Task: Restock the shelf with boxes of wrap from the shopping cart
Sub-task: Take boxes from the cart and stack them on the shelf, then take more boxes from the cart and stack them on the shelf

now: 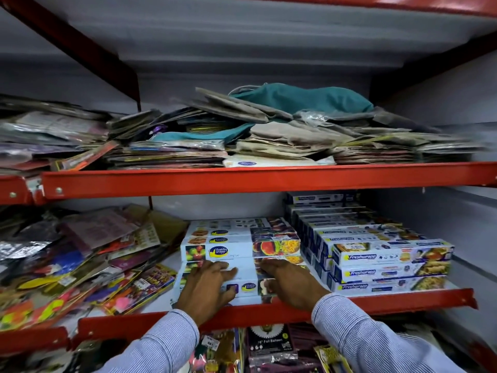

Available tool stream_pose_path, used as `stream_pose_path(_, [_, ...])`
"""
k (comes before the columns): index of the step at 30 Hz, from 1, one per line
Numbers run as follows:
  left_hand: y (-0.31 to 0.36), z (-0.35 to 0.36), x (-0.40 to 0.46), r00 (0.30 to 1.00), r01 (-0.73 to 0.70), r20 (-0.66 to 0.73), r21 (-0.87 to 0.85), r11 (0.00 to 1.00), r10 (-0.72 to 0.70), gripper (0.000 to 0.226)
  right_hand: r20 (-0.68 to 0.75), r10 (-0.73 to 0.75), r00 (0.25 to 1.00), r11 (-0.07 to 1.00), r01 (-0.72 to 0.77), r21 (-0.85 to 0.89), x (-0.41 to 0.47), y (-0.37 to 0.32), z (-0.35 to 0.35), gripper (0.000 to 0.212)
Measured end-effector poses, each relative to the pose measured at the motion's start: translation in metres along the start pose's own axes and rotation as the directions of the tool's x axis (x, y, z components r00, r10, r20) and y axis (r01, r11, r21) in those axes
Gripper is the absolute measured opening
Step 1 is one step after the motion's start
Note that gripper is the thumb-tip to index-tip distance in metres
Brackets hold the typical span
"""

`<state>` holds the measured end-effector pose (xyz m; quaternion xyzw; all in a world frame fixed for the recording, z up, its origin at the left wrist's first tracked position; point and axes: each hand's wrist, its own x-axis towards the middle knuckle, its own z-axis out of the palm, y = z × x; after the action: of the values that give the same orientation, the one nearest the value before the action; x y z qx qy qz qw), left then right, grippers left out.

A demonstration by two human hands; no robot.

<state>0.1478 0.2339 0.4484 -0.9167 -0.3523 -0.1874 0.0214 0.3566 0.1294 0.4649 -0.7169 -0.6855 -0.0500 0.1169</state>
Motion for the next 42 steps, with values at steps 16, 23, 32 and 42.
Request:
stream_pose_path(16, [0.028,0.088,-0.211,0.993,-0.098,-0.056,0.060,0.993,0.101,0.080,-0.117,0.061,0.991,0.998,-0.063,-0.013,-0.175,-0.067,0.115,0.065])
stream_pose_path(23, [0.025,0.169,-0.310,0.949,0.053,0.311,0.033,0.998,-0.061,0.076,0.231,0.137,0.963,0.984,-0.159,0.081,-0.251,-0.083,0.235,0.068])
stream_pose_path(32, [0.019,0.285,-0.418,0.812,0.186,0.563,0.001,0.982,-0.155,0.072,0.801,0.007,0.598,0.968,-0.205,0.145,-0.325,-0.109,0.443,0.069])
stream_pose_path(42, [0.016,0.349,-0.465,0.791,0.051,0.609,-0.175,0.983,0.067,0.047,0.909,-0.067,0.411,0.997,-0.014,0.080,-0.352,-0.122,0.537,0.063])
